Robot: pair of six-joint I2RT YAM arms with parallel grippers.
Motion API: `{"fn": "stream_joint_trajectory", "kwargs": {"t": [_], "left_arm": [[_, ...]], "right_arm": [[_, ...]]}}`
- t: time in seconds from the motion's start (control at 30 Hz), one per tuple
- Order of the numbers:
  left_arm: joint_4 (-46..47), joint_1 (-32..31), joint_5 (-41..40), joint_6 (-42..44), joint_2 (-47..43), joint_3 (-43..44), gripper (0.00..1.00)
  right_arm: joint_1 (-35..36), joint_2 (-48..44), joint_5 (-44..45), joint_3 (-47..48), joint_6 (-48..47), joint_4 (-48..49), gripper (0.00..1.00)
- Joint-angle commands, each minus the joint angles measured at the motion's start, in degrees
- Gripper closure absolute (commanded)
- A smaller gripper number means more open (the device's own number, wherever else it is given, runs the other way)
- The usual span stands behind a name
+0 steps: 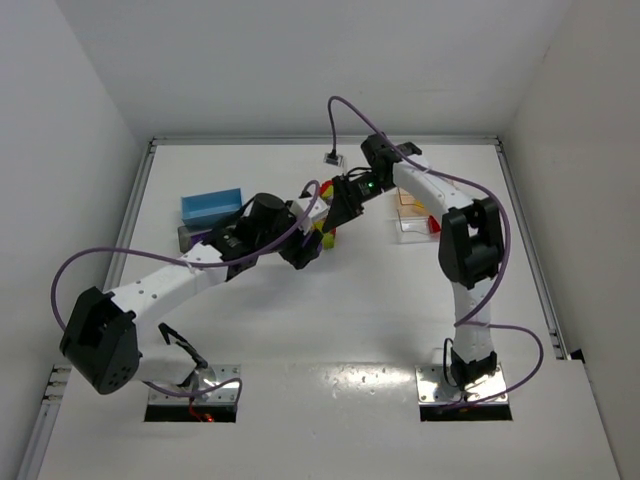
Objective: Sort the legos into containers by color
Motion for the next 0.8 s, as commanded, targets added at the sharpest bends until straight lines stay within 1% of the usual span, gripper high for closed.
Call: {"fn": "stream_joint_trajectory", "kwargs": {"t": [0.0,0.1,0.17,0.2,0.27,0.3,0.37,0.47,0.6,0.67,0.77], "left_arm": [[-2.45,1.40,-3.15,-1.23,-3.32,-2.18,0.66],[-4.74,2.63,-5.34,-3.16,-4.64,-3.67,0.66],[-5.53,3.94,-8.42,-4.83,-5.51,-3.68,0.66],[-6.06,5.34,-11.73,-7.98,-6.22,-3.68,0.66],[-7.99,6.93,-15.96,-11.68,-6.23,-2.46,0.66],[-9.04,8.33,-20.60,-15.44,-5.44,-0.97,0.66],[-12.98,9.74,-24.06,-19.41,-3.42,0.88,0.66],[-14.59,14.66,-24.78,-21.54,-0.95,2.12,0.66],[-15.82,21.68,-23.46,-24.61,2.91,3.17,0.68],[-15.82,23.80,-21.71,-25.15,3.96,3.17,0.68],[-15.82,26.70,-21.08,-26.64,5.29,3.88,0.68]], "right_arm": [[-4.61,-3.46,0.09,2.37,-3.57,0.81,0.99],[-6.99,-4.07,0.89,2.38,-3.57,0.81,0.99],[-8.30,-4.68,1.51,2.38,-3.57,0.81,0.99],[-8.31,-4.69,2.20,2.38,-4.09,0.81,0.99],[-8.84,-5.91,2.83,2.38,-4.97,0.81,0.99],[-8.84,-5.92,4.04,2.38,-4.98,0.81,0.99],[-8.84,-7.32,4.67,2.38,-4.98,2.21,0.99],[-8.84,-7.32,7.38,2.99,-4.45,4.59,0.99],[-8.31,-8.55,10.74,3.52,-0.15,10.65,0.99],[-8.31,-9.17,12.57,3.52,2.82,14.76,0.99],[-8.31,-9.70,13.11,3.52,5.12,17.77,0.99]]}}
